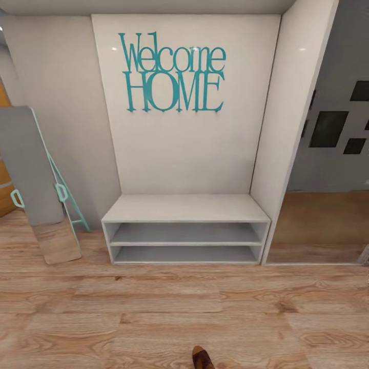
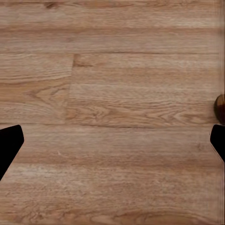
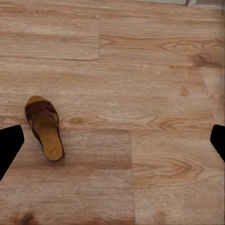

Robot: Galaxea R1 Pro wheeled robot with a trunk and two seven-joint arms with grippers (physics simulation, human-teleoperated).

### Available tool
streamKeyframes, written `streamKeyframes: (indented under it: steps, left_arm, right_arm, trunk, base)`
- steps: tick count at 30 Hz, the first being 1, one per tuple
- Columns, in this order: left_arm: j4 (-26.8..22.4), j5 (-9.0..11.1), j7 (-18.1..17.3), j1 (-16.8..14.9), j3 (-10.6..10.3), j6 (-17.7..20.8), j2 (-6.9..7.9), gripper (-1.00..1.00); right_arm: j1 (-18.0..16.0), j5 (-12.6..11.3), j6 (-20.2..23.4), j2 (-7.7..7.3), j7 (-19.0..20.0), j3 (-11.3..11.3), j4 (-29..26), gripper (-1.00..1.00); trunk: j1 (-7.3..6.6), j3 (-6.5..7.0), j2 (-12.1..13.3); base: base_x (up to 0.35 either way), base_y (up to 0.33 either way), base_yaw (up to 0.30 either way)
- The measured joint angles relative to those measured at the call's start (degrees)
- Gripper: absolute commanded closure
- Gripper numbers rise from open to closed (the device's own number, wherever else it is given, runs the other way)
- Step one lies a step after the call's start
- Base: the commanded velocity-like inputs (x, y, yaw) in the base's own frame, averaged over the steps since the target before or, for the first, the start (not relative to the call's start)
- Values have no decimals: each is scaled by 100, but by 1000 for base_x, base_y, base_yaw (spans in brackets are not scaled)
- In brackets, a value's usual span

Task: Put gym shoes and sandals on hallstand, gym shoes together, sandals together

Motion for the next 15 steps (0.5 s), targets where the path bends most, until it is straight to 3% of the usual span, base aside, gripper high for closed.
streamKeyframes:
  steps: [15]
  left_arm:
    - [0,-5,2,-7,0,-8,8,-100]
  right_arm:
    - [-2,0,0,0,0,1,7,-100]
  trunk:
    - [-1,0,0]
  base:
    - [72,-272,0]
